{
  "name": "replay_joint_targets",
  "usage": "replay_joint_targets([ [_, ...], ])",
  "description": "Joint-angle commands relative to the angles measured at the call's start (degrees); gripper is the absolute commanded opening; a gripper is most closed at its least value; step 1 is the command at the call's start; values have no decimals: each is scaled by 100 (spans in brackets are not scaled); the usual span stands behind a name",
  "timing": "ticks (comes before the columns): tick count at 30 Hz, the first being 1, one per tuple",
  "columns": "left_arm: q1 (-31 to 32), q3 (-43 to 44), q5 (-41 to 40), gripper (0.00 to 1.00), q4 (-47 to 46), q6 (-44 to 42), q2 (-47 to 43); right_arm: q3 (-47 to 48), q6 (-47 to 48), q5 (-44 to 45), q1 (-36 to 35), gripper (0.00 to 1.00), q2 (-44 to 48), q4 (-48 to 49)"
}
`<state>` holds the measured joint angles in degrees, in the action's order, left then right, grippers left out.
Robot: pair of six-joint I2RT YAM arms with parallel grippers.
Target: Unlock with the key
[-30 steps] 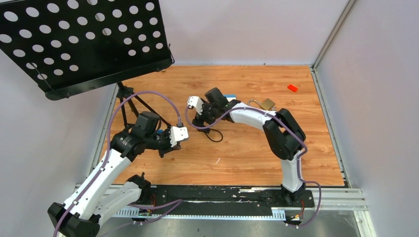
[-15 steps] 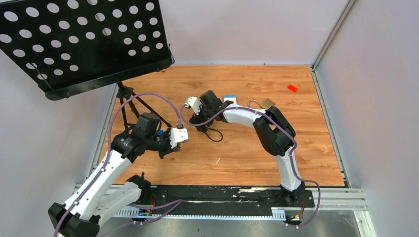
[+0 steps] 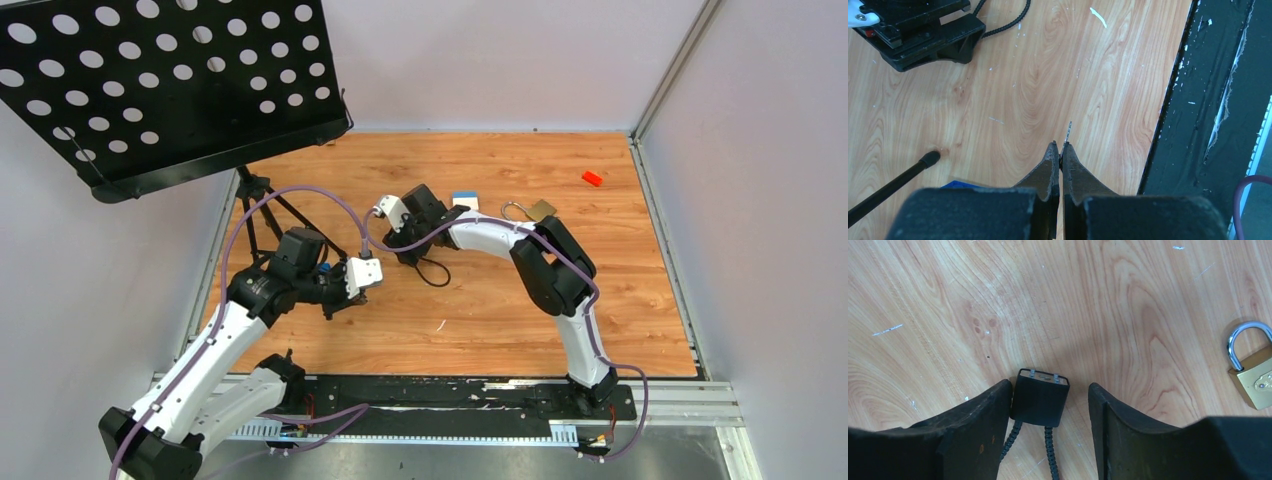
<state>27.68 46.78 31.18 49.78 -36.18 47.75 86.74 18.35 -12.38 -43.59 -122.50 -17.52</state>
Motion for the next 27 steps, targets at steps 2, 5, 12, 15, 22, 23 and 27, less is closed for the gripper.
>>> replay_joint_targets([
  [2,0,140,116,0,-195,-73,56,-123,-292,348,-22,52,-79,-342],
  [5,0,193,118,0,-197,-102,96,-216,-347,384,-30,46,-41,-364],
  [12,0,238,147,0,-344,-152,294,-454,-74,423,-13,21,266,-321],
  [15,0,273,152,0,-503,-77,431,-749,279,79,75,7,649,-229],
  [22,5,513,446,0,-860,151,829,-1946,1382,-1792,809,0,2482,-174],
  [23,1,605,586,0,-876,169,910,-2032,1652,-2058,884,0,2725,-388],
  [27,0,913,1196,0,-910,174,1272,-2171,2668,-2883,1082,0,3718,-1398],
])
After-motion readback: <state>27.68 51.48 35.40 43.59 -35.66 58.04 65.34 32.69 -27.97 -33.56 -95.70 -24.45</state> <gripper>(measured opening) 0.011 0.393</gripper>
